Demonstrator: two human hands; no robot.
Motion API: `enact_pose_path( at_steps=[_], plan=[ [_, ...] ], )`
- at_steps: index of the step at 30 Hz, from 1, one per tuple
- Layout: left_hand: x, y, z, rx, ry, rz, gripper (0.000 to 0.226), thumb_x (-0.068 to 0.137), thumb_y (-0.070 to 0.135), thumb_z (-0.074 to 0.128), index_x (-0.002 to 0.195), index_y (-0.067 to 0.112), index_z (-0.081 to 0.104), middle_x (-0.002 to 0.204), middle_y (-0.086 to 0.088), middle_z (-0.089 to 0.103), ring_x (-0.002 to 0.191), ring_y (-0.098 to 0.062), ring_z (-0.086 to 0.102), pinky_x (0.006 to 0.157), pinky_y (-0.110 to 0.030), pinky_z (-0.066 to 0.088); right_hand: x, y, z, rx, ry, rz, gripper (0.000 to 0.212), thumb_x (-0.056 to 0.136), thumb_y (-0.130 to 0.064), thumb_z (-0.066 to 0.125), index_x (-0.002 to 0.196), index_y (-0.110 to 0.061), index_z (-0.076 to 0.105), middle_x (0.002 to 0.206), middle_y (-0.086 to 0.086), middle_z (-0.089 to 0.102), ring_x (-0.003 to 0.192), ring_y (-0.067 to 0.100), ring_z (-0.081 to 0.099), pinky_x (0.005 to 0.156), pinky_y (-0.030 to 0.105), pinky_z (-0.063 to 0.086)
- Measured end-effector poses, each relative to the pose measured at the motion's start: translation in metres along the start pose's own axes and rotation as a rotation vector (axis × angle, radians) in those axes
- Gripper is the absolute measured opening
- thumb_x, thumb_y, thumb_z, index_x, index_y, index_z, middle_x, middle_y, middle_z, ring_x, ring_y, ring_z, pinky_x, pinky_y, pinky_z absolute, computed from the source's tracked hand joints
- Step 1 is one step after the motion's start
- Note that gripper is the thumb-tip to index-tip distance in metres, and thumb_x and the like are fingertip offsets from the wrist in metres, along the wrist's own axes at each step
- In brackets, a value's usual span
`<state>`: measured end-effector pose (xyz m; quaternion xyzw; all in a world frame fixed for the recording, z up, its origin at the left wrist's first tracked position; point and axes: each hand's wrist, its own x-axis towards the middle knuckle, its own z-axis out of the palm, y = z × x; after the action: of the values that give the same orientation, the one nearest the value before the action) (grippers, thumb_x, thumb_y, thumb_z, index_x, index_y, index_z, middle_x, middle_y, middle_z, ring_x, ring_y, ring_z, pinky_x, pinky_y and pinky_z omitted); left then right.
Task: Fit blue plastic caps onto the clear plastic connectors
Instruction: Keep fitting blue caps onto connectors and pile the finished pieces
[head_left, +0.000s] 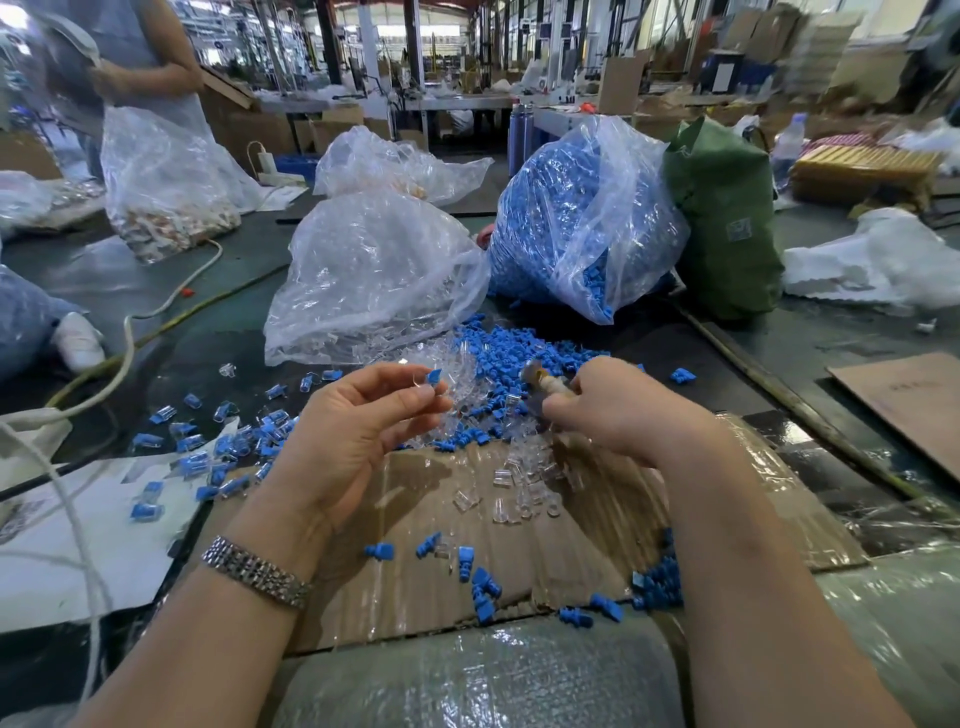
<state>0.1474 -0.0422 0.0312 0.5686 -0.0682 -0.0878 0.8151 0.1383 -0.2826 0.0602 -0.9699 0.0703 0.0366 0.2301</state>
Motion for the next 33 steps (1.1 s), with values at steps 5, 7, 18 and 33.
enact_pose_path(
  at_steps=[5,7,18,33],
  plan=[
    [0.0,0.003,-0.001,-0.07,0.054,0.018,0.032,0.075,0.005,0.071,0.107,0.002,0.07,0.108,-0.016,0.076,0.101,-0.025,0.075,0.078,-0.027,0.061,-0.008,-0.007,-0.007,0.371,-0.226,-0.19,0.019,0.094,-0.02,0.066,0.097,-0.001,0.071,0.077,0.01,0.075,0.07,0.021,0.075,0.081,0.048,0.062],
    [0.001,0.003,-0.001,-0.076,0.057,0.022,0.031,0.074,0.006,0.072,0.106,0.005,0.072,0.109,-0.014,0.076,0.103,-0.023,0.074,0.082,-0.028,0.061,-0.012,-0.014,-0.002,0.454,-0.353,-0.217,0.021,0.099,-0.016,0.062,0.103,0.004,0.069,0.085,0.012,0.077,0.076,0.024,0.076,0.084,0.045,0.061],
    [0.004,-0.003,0.003,0.106,0.026,0.108,0.019,0.068,0.016,0.079,0.085,0.023,0.082,0.1,-0.007,0.078,0.102,-0.022,0.072,0.096,-0.035,0.057,-0.02,-0.029,0.007,0.492,-0.463,-0.296,0.018,0.103,-0.018,0.056,0.094,-0.004,0.062,0.087,0.008,0.074,0.082,0.023,0.076,0.079,0.039,0.061],
    [-0.001,-0.007,0.007,0.372,0.118,0.27,0.025,0.072,0.018,0.076,0.096,0.014,0.077,0.094,-0.001,0.079,0.093,-0.013,0.075,0.081,-0.017,0.056,-0.025,-0.035,0.013,0.421,-0.396,-0.283,0.038,0.105,-0.038,0.051,0.088,-0.004,0.059,0.062,0.003,0.063,0.057,0.023,0.066,0.071,0.048,0.061]
  ],
)
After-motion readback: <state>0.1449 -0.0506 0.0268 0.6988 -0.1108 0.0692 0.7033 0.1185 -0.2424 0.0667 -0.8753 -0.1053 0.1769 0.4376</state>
